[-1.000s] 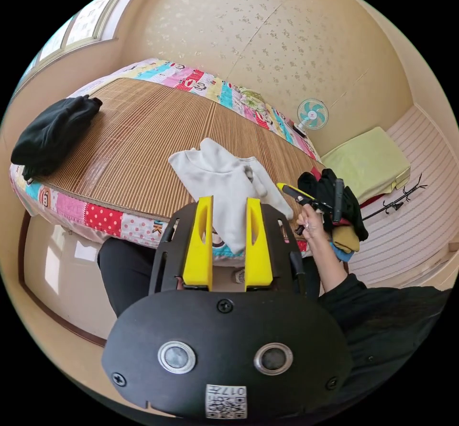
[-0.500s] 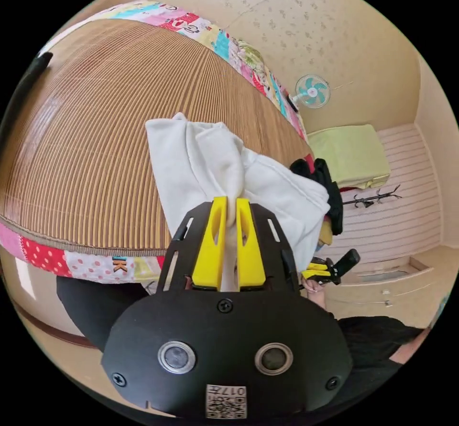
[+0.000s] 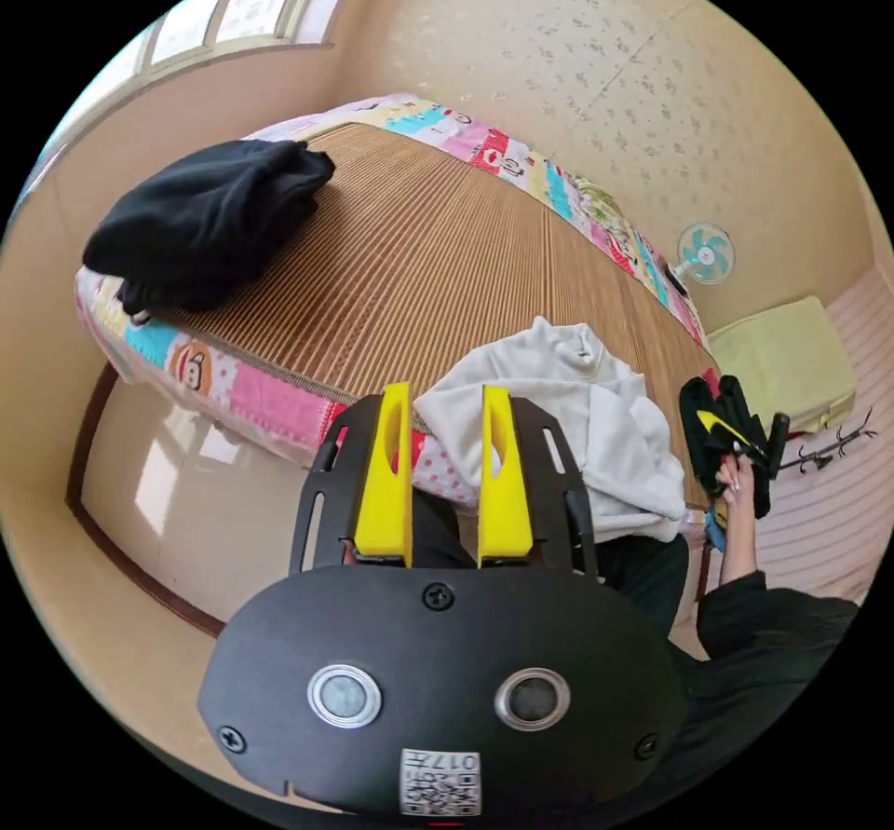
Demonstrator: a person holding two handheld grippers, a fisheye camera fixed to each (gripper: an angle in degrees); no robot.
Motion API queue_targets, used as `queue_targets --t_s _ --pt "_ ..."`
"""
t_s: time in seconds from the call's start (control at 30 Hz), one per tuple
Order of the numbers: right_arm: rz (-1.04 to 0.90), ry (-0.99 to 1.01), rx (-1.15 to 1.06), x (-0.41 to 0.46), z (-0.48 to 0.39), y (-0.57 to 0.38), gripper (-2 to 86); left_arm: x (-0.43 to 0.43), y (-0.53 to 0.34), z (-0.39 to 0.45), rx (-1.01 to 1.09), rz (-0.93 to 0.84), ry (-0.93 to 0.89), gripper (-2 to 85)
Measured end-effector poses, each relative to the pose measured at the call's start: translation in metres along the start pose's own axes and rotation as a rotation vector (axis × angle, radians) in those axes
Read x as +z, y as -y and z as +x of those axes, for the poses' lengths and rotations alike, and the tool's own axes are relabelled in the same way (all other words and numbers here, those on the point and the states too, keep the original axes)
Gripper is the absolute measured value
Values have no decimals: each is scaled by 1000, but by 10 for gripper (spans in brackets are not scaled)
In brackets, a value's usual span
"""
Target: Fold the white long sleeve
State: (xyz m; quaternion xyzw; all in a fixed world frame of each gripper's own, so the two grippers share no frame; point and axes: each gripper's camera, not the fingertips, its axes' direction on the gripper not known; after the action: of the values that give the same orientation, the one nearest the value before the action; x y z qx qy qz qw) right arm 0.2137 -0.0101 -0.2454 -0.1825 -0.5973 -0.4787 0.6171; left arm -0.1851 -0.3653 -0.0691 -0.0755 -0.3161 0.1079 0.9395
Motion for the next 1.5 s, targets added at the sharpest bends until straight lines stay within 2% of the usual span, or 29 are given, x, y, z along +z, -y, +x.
queue_targets --t_s 0.1,0.2,0.3,0.33,0.37,0.43,0.47,0.53,0.6,0.63,0.73,0.8,0.87,0.93,1.03,1.13,1.17,1.27,1.33,1.4,1.5 --pt "-102 -147 67 58 19 79 26 36 53 31 124 -75 43 117" --pt "-213 -226 171 113 39 125 35 82 85 54 199 -176 179 120" --pt "-400 -273 270 157 54 127 39 128 81 55 192 -396 227 116" --pt "-395 -291 269 158 52 124 39 125 71 55 184 -377 230 109" --pt "-381 -310 233 152 41 118 40 116 58 59 191 -366 212 64" --pt "-410 -300 191 142 23 103 39 108 36 67 202 -416 142 31" --pt "-345 -316 157 123 7 90 38 96 21 75 225 -412 162 23" --pt "-198 -323 136 80 -18 68 34 63 3 85 232 -322 184 13" --pt "58 -252 165 -2 -45 39 27 0 -11 89 196 -85 93 7" --pt "117 -219 171 -24 -51 32 25 -52 -20 87 160 96 -30 4" --pt "376 -106 216 -125 -69 -2 10 -154 -34 86 87 377 -220 1" --pt "642 71 157 -211 -79 -36 -2 -217 -47 92 132 578 -316 0" --pt "786 214 53 -269 -87 -59 -5 -289 -67 99 240 811 -419 0" --pt "845 239 -29 -313 -95 -75 -6 -323 -67 106 333 831 -480 0" --pt "825 96 -44 -351 -110 -87 -6 -344 -56 111 313 763 -604 0" --pt "887 170 -95 -371 -134 -111 -6 -370 -85 118 307 907 -636 0" --pt "954 199 -136 -380 -146 -127 -5 -385 -102 122 313 988 -604 1" --pt "1061 91 -136 -400 -170 -146 4 -411 -117 136 353 1076 -520 2" --pt "1027 24 -98 -404 -172 -133 15 -413 -96 150 378 1027 -474 4" --pt "913 -32 -30 -394 -154 -89 25 -400 -57 166 370 950 -390 7" --pt "720 -96 5 -344 -94 -4 31 -337 42 194 377 794 -195 18"
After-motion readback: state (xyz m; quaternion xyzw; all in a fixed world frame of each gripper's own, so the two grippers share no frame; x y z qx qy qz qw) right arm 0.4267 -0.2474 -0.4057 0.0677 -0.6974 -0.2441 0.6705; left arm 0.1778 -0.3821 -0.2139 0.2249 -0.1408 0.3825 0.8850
